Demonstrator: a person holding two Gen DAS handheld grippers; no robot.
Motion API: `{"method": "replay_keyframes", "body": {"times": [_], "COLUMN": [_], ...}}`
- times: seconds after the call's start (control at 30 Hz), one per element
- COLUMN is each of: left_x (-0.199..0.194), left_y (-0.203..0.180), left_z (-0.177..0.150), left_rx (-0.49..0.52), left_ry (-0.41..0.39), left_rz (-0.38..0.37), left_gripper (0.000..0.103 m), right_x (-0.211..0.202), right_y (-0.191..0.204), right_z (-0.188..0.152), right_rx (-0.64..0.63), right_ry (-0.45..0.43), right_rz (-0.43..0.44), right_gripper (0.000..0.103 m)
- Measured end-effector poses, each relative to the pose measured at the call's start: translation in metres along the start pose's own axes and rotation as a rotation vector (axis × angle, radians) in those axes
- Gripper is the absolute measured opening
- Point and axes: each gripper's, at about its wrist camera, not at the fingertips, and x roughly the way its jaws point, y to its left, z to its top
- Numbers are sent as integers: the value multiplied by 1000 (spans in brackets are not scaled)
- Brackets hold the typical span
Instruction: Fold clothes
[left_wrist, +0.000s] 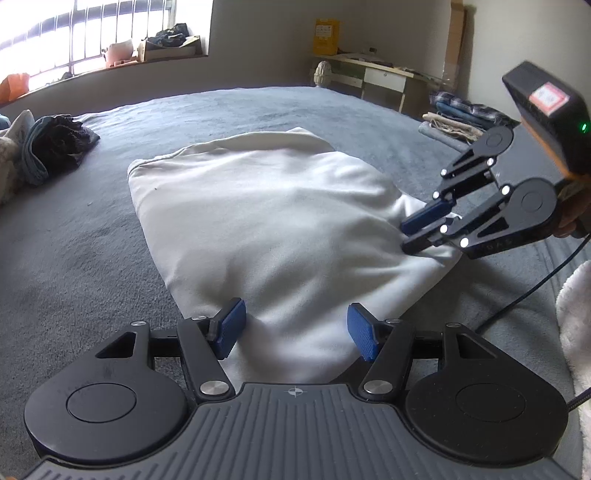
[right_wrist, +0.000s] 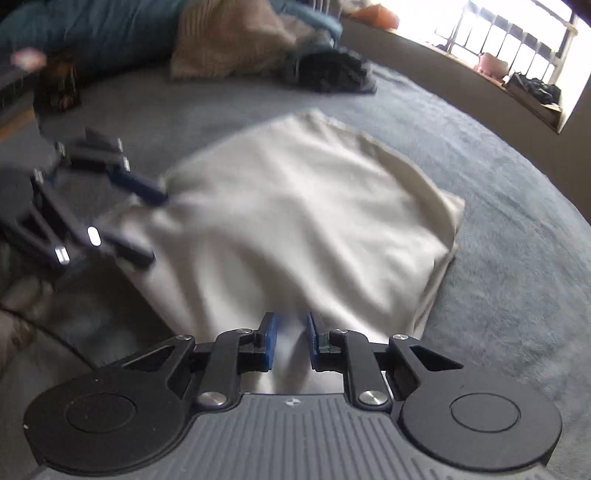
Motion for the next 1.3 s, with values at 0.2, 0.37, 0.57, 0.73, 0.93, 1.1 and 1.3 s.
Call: {"method": "replay_keyframes", "body": {"times": [0.2,0.37,0.57,0.73,0.93,1.1,1.3], "left_x": [2,1,-5,-18,-19,8,22], "left_y": [0,-1,-2,6,18,23,27], "left_z": [0,0,1,9,32,41,33], "left_rx": [7,12,1,-48,-106,-132,-155], "left_ry": [0,3,-2,-59,-119,-82,-39], "left_rz": [-6,-3,15,12,-9,36,56], "left_gripper": [65,65,65,65,65,64,64], "right_x": [-29,-53,-12,-14,-44,-26,15], "right_y": [-38,-28,1,-17,-46,-46,-47], "right_z": [-33,-8,15,-19,-17,21,14], "right_rx": [170,227,169,246,358,394,404], "right_ry": [64,-96,-92,8,-56,-166,-93], "right_rz": [-134,-49,66,40,14,66,29], "right_gripper": [18,18,19,19,19,19,17]}}
